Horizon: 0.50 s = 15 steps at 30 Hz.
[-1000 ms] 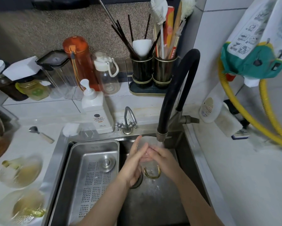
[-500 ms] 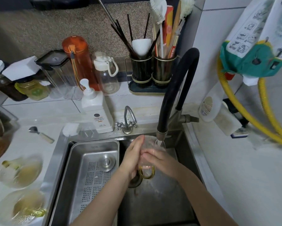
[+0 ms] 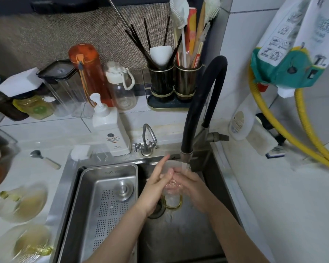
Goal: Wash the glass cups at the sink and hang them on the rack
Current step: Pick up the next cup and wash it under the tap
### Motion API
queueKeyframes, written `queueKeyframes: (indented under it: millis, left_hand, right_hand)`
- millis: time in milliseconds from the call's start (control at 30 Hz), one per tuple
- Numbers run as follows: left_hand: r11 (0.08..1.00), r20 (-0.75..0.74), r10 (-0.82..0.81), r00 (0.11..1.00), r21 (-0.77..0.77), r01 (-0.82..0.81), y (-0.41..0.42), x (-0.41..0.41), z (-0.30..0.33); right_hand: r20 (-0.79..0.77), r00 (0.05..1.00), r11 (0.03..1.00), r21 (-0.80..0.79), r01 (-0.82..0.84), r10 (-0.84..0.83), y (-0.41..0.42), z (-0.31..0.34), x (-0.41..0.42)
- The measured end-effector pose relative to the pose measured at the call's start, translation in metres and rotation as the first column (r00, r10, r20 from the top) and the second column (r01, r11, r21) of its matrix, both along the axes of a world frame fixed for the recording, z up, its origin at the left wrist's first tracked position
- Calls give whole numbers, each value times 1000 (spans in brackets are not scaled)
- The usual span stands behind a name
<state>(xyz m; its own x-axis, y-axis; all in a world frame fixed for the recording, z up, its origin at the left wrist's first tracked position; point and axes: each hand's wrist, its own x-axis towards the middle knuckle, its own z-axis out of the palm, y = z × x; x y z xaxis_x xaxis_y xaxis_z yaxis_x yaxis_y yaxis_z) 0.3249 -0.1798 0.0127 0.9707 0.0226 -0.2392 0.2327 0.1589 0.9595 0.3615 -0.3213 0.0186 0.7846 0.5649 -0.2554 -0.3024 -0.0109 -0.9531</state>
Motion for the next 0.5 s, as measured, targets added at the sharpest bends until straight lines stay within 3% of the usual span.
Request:
queueKeyframes:
  millis: [167,267,333,500]
  left_hand:
    - [993,2,64,998,103,-64,-5,5,-2]
    - [993,-71,99,993,69,-94,-4,6,-6]
    - [993,-101,105,989,73,-98,-3,7,-9]
    - [981,-98,177,979,99,-168,-5,18,-4]
  right_hand:
    - [55,997,997,-64,-53,56,-2,1,-2]
    - [256,919,918,-340,-206,301,-2,2,-3]
    - [304,859,839,-493,-228,412,-4,-2,-3]
    - [304,908,911,-379,-161,287,6,3,5]
